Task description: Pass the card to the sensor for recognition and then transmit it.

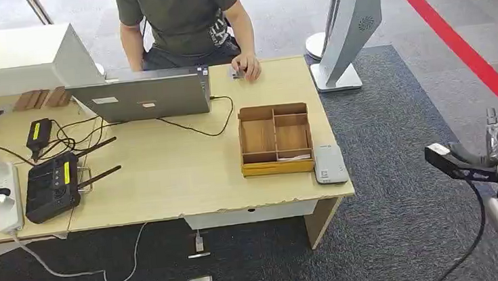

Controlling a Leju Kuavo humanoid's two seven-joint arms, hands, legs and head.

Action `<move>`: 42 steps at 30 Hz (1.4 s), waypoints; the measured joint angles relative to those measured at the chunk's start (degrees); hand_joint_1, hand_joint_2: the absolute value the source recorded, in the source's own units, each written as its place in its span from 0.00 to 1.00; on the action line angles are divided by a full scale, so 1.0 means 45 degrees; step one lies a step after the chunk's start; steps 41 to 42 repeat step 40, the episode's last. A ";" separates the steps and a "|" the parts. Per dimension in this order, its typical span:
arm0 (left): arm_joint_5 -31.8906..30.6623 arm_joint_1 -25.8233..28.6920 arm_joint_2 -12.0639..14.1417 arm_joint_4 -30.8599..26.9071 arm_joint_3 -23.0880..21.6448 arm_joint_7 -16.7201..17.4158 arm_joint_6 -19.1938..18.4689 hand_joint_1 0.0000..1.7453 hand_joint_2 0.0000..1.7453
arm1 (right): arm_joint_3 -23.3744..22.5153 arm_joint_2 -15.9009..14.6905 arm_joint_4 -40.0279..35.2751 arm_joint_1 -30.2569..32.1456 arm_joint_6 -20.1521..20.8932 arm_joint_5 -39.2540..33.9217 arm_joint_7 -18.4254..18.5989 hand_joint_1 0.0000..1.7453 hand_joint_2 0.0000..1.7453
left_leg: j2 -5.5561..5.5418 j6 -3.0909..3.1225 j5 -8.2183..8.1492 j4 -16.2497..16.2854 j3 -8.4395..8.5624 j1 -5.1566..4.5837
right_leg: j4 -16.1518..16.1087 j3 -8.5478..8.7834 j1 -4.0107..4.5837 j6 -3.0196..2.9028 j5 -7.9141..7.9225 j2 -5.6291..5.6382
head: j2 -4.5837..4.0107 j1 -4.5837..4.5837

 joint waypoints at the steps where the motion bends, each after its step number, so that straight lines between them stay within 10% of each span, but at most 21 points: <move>1: -0.0010 -0.0001 0.0000 0.0000 0.0005 -0.0024 -0.0005 0.00 0.00 | 0.0000 0.0072 0.0197 0.0016 -0.0053 0.0010 -0.0010 0.00 0.00 | 0.0000 0.0000 0.0000 0.0000 0.0001 0.0000 | 0.0000 0.0000 0.0000 0.0000 0.0000 0.0000 | 0.0000 0.0000; 12: -0.0155 -0.0009 0.0000 0.0000 0.0058 -0.0121 -0.0097 0.00 0.00 | -0.0243 0.0927 0.3766 0.0102 -0.3011 -0.2001 -0.0631 0.00 0.00 | 0.0002 -0.0001 -0.0003 -0.0001 0.0000 0.0000 | -0.0002 -0.0004 0.0002 0.0001 -0.0004 0.0000 | 0.0000 0.0000; 26: -0.0083 -0.0008 0.0092 0.0000 0.0102 -0.0310 -0.0093 0.00 0.00 | -0.0680 0.1515 0.7594 0.0498 -0.4331 -0.3803 -0.0903 0.00 0.00 | 0.0008 -0.0002 -0.0004 -0.0001 0.0002 -0.0001 | -0.0002 -0.0005 0.0003 -0.0006 -0.0013 0.0000 | 0.0000 0.0000; 42: 0.0217 0.0002 0.0024 0.0000 0.0369 -0.0567 0.0344 0.00 0.00 | -0.3093 0.3214 1.0975 0.1199 -0.6048 -0.9434 -0.4553 0.00 0.00 | 0.0023 -0.0009 -0.0017 -0.0009 0.0007 0.0006 | 0.0000 -0.0007 0.0009 -0.0004 -0.0024 0.0025 | 0.0000 0.0000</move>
